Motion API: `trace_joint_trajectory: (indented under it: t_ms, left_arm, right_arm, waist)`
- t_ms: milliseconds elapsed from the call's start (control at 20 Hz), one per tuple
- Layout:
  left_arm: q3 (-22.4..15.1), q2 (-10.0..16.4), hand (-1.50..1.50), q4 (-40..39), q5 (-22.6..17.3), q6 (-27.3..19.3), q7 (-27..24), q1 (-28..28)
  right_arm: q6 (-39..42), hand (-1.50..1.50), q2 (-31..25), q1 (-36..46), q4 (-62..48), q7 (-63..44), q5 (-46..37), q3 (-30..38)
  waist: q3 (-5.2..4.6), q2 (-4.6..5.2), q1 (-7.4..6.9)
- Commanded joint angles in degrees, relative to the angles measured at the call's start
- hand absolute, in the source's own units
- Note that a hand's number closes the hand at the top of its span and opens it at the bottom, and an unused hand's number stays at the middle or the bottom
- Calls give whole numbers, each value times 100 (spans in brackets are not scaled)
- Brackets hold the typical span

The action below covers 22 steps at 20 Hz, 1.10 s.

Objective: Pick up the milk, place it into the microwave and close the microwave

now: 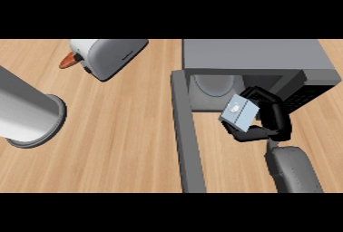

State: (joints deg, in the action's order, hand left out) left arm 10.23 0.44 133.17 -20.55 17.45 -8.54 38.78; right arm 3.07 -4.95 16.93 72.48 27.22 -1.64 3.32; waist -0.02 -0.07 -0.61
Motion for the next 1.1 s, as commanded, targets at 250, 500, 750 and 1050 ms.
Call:
trace_joint_trajectory:
  t_ms: [250, 500, 750, 1050]
  left_arm:
    - [424, 202, -150, -427, -197, 33, 143, -600]
    - [282, 117, -150, -408, -89, 61, 141, -594]
    - [181, 181, -150, -290, -148, 158, 241, -620]
    - [145, 237, -150, -436, -131, 178, 233, -881]
  right_arm:
    - [-538, 150, 169, 1739, -1899, -94, -343, 180]
    - [-852, 150, 179, 2166, -2182, -92, -512, 215]
    - [-675, 150, -258, 2446, -2541, 54, -415, 480]
    - [-1233, 150, -128, 2471, -2654, 429, -717, 406]
  waist:
    - [4, 48, -87]
    - [3, 65, -169]
    - [9, 113, -346]
    - [4, 178, -549]
